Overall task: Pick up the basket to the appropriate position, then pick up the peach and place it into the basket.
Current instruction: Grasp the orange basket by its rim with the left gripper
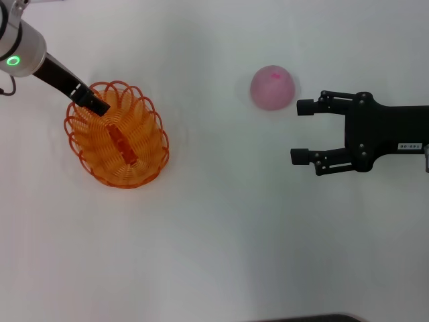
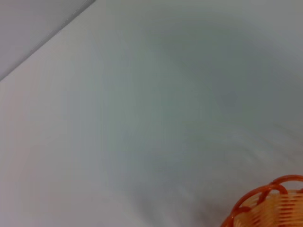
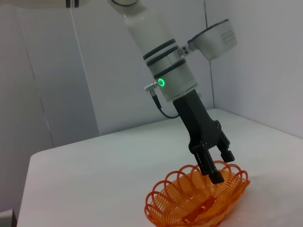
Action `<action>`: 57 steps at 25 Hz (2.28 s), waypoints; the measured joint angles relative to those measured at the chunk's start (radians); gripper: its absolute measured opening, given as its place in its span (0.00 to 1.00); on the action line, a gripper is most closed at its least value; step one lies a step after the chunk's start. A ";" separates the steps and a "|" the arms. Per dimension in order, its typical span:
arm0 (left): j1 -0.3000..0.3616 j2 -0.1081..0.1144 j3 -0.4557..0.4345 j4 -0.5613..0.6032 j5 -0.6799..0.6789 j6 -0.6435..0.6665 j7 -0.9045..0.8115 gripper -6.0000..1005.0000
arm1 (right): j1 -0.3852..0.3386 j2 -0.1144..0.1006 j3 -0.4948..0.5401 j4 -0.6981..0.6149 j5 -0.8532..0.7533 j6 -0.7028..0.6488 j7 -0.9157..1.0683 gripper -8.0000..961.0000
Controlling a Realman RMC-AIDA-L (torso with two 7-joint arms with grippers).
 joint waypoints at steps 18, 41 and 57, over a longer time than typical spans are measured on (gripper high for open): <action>-0.024 0.000 -0.001 -0.016 0.001 0.011 -0.013 0.63 | 0.003 -0.003 0.001 0.008 0.000 0.003 -0.001 0.96; -0.059 0.002 0.001 -0.054 0.001 -0.010 -0.009 0.04 | 0.008 -0.009 0.014 0.003 0.006 0.015 -0.001 0.96; -0.030 0.011 -0.139 0.171 -0.005 0.237 -0.111 0.04 | 0.026 -0.009 0.015 0.006 0.008 0.037 0.000 0.96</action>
